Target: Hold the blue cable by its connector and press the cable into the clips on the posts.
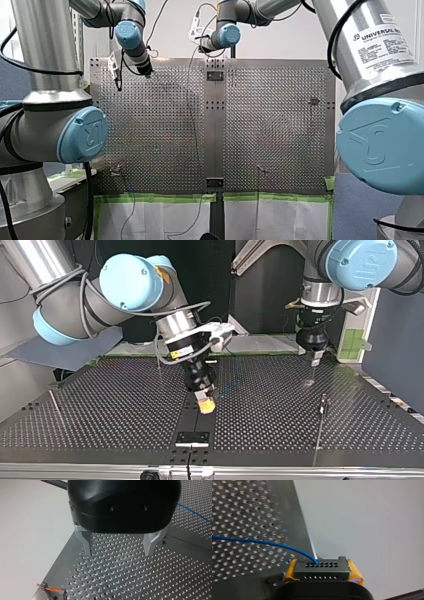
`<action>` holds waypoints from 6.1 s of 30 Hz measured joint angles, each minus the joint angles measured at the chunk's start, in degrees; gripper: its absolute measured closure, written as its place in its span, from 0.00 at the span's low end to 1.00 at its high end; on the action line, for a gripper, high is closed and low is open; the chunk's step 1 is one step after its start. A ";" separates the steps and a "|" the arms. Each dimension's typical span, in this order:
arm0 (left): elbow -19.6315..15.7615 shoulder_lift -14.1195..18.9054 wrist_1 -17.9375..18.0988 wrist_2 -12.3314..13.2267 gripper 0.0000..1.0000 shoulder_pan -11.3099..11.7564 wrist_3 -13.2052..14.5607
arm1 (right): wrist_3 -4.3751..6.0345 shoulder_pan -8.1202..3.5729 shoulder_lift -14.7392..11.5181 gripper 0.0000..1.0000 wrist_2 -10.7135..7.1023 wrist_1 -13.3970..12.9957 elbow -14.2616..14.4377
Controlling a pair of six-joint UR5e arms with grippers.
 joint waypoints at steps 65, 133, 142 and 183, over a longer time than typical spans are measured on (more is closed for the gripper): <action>0.00 -3.76 -5.51 8.45 0.00 -0.13 -13.94 | -0.32 0.06 0.73 1.00 -0.52 -4.28 10.13; -4.77 -10.93 18.98 36.15 0.00 -0.95 -45.55 | -0.24 -0.33 0.77 1.00 -1.13 -4.33 10.13; -4.75 -12.35 22.19 34.79 0.00 -1.08 -49.75 | -0.32 -0.35 0.78 1.00 -1.40 -4.29 10.14; 0.32 -17.60 27.22 30.17 0.00 -5.19 -50.17 | -0.32 -0.39 0.75 1.00 -1.56 -4.28 10.15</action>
